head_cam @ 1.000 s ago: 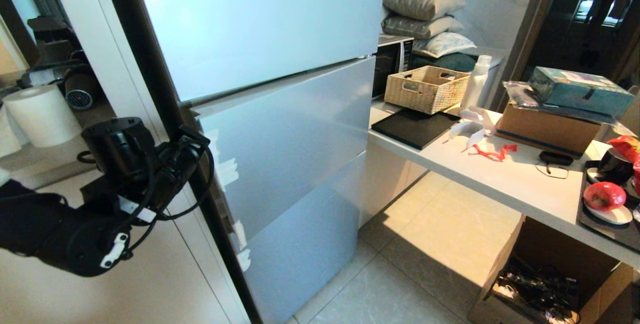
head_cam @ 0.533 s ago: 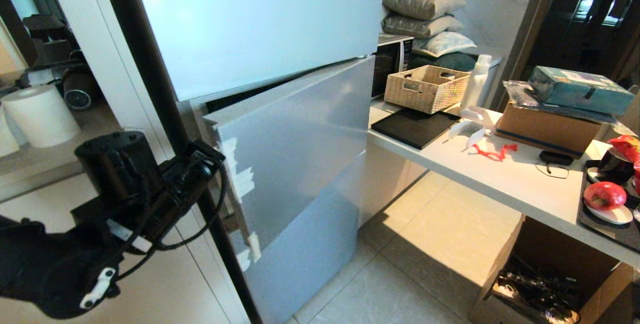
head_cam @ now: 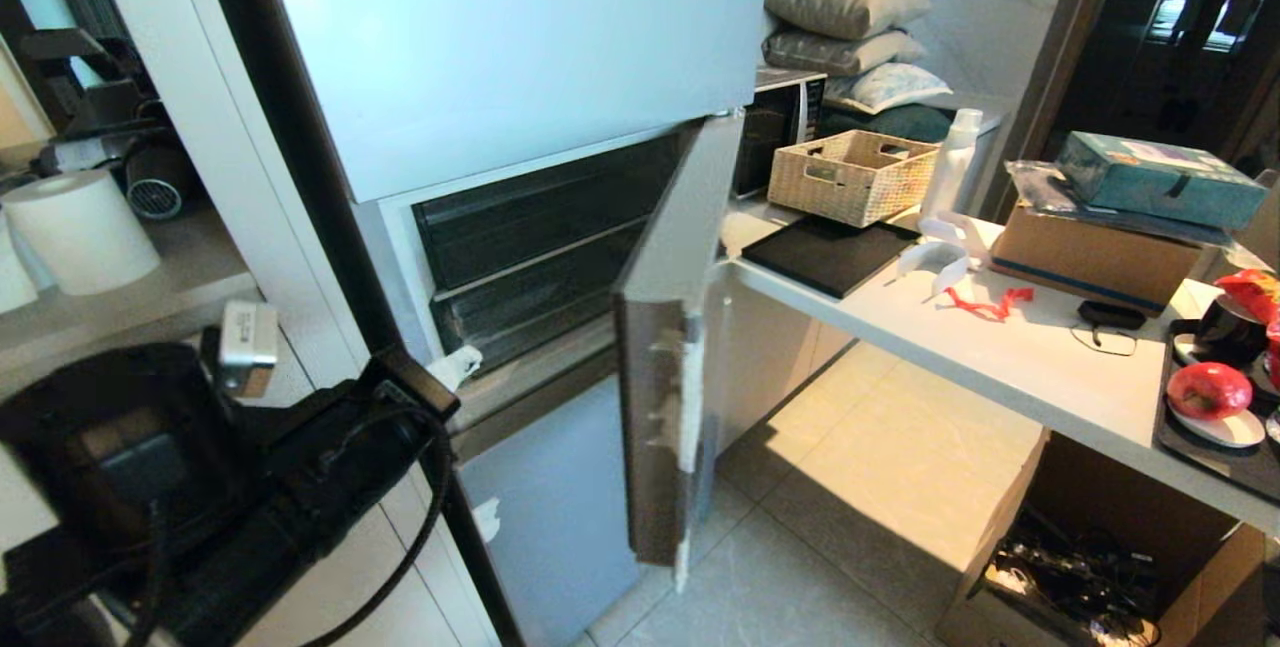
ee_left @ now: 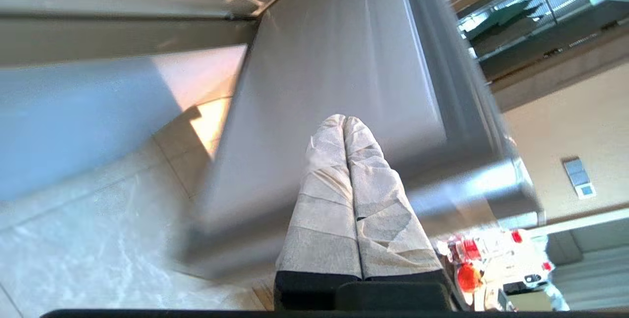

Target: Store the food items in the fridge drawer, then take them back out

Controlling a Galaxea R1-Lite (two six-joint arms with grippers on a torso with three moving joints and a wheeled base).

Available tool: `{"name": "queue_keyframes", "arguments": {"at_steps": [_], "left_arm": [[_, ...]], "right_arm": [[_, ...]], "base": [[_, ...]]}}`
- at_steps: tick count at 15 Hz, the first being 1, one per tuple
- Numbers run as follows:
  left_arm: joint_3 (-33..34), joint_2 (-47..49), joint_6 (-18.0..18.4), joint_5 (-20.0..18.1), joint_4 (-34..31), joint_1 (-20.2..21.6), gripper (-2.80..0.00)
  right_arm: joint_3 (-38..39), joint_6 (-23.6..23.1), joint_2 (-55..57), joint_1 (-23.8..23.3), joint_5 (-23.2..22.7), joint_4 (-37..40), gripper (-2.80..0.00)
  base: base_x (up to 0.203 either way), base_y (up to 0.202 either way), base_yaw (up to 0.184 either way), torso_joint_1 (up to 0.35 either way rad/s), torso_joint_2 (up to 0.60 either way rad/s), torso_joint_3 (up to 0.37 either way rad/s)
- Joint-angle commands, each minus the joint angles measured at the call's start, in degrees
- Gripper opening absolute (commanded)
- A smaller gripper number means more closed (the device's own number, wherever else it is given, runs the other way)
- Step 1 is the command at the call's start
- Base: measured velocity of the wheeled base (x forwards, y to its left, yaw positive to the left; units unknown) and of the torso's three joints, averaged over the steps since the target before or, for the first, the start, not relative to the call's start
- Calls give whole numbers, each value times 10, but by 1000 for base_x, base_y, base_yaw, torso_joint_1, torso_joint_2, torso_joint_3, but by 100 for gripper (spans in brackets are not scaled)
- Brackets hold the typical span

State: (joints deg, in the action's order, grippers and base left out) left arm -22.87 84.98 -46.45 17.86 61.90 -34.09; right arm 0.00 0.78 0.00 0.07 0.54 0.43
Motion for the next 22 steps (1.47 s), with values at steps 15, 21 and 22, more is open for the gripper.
{"name": "queue_keyframes", "arguments": {"at_steps": [15, 21, 22], "left_arm": [[153, -688, 498, -91, -625, 330, -280], [190, -855, 644, -201, -682, 339, -280], [200, -851, 680, -221, -667, 340, -280]], "right_arm": [[0, 0, 0, 0, 0, 0, -280], [0, 3, 0, 0, 0, -1, -280], [0, 4, 1, 0, 1, -1, -280]], "base": [[0, 0, 0, 0, 0, 0], [0, 0, 0, 0, 0, 0], [0, 0, 0, 0, 0, 0]]}}
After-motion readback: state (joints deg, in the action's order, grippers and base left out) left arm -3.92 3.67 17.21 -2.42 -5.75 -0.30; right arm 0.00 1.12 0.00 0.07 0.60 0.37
